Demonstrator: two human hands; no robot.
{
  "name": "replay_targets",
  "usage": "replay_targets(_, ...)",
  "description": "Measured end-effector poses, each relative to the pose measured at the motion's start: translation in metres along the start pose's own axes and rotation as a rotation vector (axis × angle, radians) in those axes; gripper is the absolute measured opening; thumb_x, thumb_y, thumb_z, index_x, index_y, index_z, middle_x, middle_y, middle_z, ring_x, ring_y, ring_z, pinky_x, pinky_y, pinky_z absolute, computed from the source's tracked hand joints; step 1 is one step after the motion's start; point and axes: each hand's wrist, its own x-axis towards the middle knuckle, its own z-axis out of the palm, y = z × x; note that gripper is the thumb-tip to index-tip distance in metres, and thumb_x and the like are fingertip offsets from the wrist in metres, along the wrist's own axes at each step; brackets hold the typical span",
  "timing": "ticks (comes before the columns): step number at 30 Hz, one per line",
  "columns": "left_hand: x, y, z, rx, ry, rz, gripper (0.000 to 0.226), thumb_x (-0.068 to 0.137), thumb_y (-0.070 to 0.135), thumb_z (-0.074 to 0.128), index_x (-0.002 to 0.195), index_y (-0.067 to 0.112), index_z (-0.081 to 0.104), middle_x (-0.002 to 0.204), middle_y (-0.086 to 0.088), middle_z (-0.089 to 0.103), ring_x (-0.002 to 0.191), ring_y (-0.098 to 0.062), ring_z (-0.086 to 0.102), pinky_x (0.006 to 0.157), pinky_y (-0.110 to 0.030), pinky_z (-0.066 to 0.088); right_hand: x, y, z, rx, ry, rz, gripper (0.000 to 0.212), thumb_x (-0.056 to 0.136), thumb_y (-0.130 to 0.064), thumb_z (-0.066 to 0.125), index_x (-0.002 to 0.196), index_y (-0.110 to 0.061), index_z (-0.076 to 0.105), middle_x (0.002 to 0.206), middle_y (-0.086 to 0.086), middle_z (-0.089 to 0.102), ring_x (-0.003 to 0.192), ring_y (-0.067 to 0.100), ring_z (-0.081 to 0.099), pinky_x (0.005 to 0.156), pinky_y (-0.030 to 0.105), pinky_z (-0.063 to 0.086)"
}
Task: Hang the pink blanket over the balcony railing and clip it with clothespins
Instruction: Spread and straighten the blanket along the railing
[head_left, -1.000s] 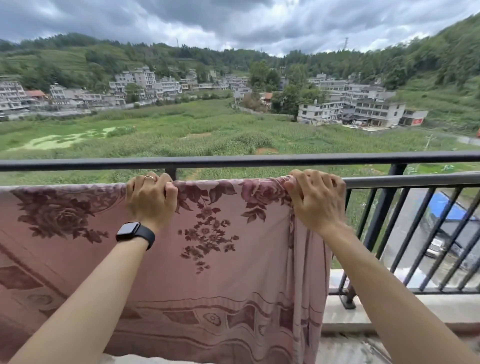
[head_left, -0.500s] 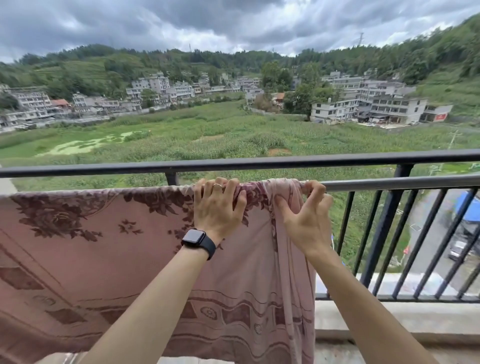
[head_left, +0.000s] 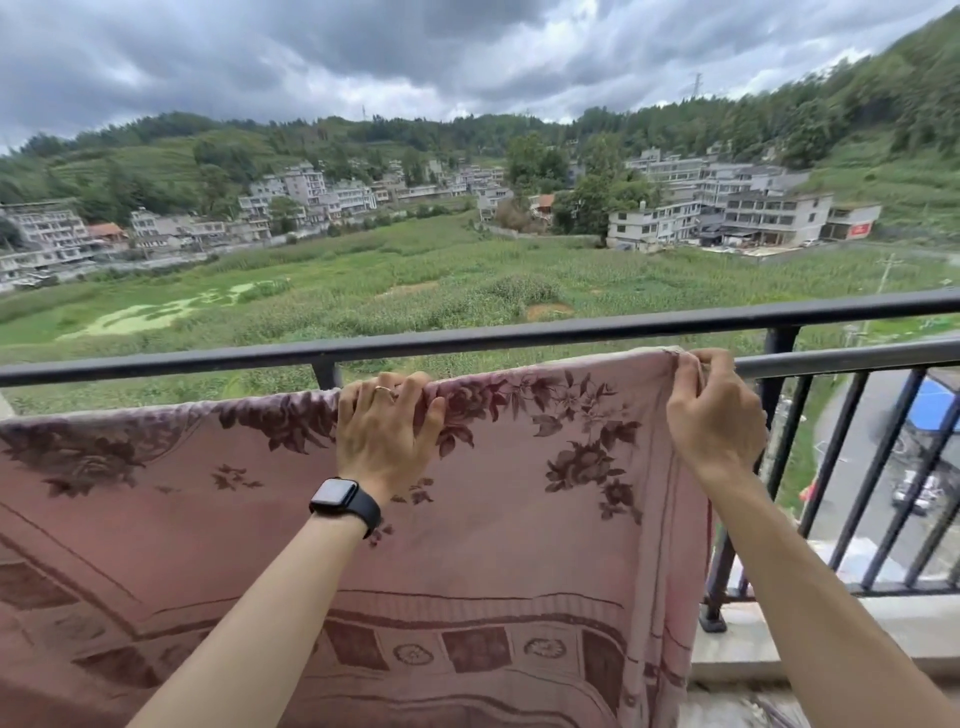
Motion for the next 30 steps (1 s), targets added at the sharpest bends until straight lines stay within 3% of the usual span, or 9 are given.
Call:
replay_targets(3,0.012,-0.026,-0.003,-0.004,-0.008,-0.04,0.039,0.093,0.046,0.031,0.109,0.022,0.057,0.102,-0.005,0.062,0.098,-0.027,0.053,0.102,-0.048,0.03,-0.027,-0.027,0.027,0.043,-0.093,0.014,0.022,0.103,-0.033,0.043,0.118,-0.018,0.041,0.084,0.007,0.062,0.072,0.026,0.055,0.061,0.033,0.04)
replay_targets(6,0.024,-0.045,-0.003,-0.006,-0.024,0.012,0.044,0.093,0.049,0.031,0.116,0.022,0.059,0.108,-0.004,0.065,0.106,-0.025,0.056,0.107,-0.049,0.025,-0.035,-0.064,0.048,-0.048,-0.131,0.047,0.049,0.094,-0.064,0.042,0.115,-0.021,0.033,0.087,0.003,0.057,0.088,0.027,0.054,0.076,0.045,0.049)
replay_targets(8,0.037,-0.05,-0.004,-0.035,-0.044,0.051,0.047,0.094,0.052,0.032,0.121,0.023,0.058,0.111,-0.004,0.066,0.109,-0.024,0.057,0.11,-0.048,0.023,-0.032,-0.092,0.064,-0.187,-0.188,0.053,0.062,0.089,-0.075,0.037,0.117,-0.02,0.031,0.085,0.003,0.055,0.081,0.026,0.053,0.068,0.039,0.049)
replay_targets(10,0.052,-0.055,-0.003,-0.081,-0.089,0.056,0.046,0.094,0.054,0.034,0.12,0.024,0.058,0.111,-0.003,0.067,0.107,-0.024,0.058,0.108,-0.045,0.025,-0.023,-0.114,0.082,-0.245,-0.255,-0.016,0.052,0.095,-0.065,0.04,0.118,-0.019,0.039,0.077,0.002,0.057,0.068,0.025,0.054,0.056,0.03,0.042)
replay_targets(12,0.055,-0.069,0.002,-0.056,-0.099,0.069,0.045,0.094,0.056,0.035,0.114,0.024,0.06,0.107,-0.003,0.067,0.1,-0.025,0.058,0.097,-0.043,0.031,-0.013,-0.127,0.087,-0.203,-0.205,-0.063,0.035,0.1,-0.049,0.046,0.108,-0.017,0.056,0.071,-0.001,0.062,0.064,0.025,0.057,0.052,0.028,0.041)
replay_targets(16,0.051,-0.123,0.016,-0.024,-0.059,0.12,0.039,0.094,0.054,0.04,0.104,0.023,0.06,0.097,-0.005,0.066,0.09,-0.026,0.057,0.084,-0.04,0.034,-0.016,-0.145,0.103,-0.192,0.001,-0.018,0.027,0.102,-0.035,0.047,0.1,-0.013,0.063,0.083,0.014,0.071,0.077,0.037,0.066,0.06,0.031,0.037)
replay_targets(22,0.073,-0.175,0.037,0.001,-0.047,0.07,0.039,0.091,0.054,0.037,0.093,0.022,0.06,0.092,-0.004,0.064,0.087,-0.025,0.054,0.086,-0.042,0.033,-0.06,-0.156,0.164,-0.21,-0.107,-0.045,0.048,0.096,-0.06,0.045,0.122,-0.02,0.041,0.11,0.009,0.064,0.081,0.033,0.064,0.059,0.031,0.038)
replay_targets(26,0.09,-0.184,0.036,-0.013,-0.055,0.009,0.052,0.096,0.06,0.025,0.104,0.026,0.063,0.101,-0.001,0.068,0.1,-0.023,0.058,0.103,-0.05,0.027,-0.058,-0.174,0.188,-0.118,-0.172,-0.179,0.039,0.096,-0.049,0.053,0.11,-0.015,0.041,0.08,0.002,0.062,0.066,0.027,0.062,0.048,0.025,0.035)
replay_targets(30,0.104,-0.179,0.043,-0.034,-0.072,0.041,0.057,0.097,0.06,0.021,0.108,0.024,0.064,0.092,-0.002,0.072,0.092,-0.022,0.063,0.093,-0.043,0.032,-0.041,-0.198,0.201,-0.012,-0.21,-0.249,0.015,0.099,-0.029,0.058,0.1,-0.015,0.052,0.065,-0.003,0.058,0.052,0.012,0.053,0.043,0.012,0.033)
